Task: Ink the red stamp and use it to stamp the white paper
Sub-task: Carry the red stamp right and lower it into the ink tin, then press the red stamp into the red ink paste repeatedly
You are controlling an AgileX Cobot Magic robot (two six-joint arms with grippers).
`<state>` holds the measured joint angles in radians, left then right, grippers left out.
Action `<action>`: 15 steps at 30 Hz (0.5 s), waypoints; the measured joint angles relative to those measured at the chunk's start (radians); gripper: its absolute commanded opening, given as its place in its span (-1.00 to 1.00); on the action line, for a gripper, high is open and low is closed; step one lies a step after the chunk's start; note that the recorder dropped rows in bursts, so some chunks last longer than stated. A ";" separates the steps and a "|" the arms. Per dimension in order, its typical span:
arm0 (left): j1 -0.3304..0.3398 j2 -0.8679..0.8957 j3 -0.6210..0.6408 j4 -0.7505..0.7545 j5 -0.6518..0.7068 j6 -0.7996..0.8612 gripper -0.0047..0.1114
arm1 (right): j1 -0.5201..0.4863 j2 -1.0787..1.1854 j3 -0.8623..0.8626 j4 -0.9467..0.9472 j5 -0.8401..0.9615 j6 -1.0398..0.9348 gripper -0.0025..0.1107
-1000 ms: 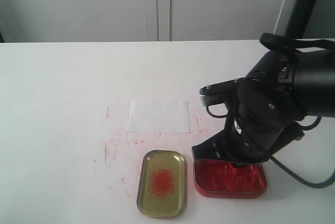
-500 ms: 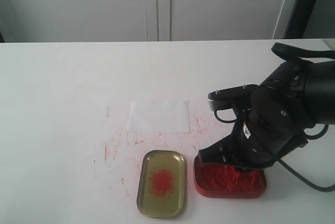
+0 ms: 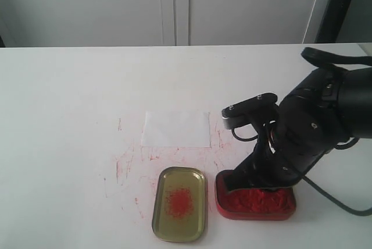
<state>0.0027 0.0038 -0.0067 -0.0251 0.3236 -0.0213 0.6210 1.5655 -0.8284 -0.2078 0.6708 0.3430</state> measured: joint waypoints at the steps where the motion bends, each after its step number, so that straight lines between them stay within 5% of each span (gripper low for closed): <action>1: 0.000 0.000 0.000 0.000 0.000 0.000 -0.92 | 0.000 0.000 0.000 0.000 0.000 -0.027 -0.96; 15: 0.000 0.000 0.000 0.000 0.000 0.000 -0.92 | 0.000 0.033 0.000 0.078 -0.053 -0.287 -0.96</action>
<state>0.0027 0.0038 -0.0067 -0.0251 0.3236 -0.0213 0.6210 1.5981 -0.8284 -0.1298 0.6181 0.0557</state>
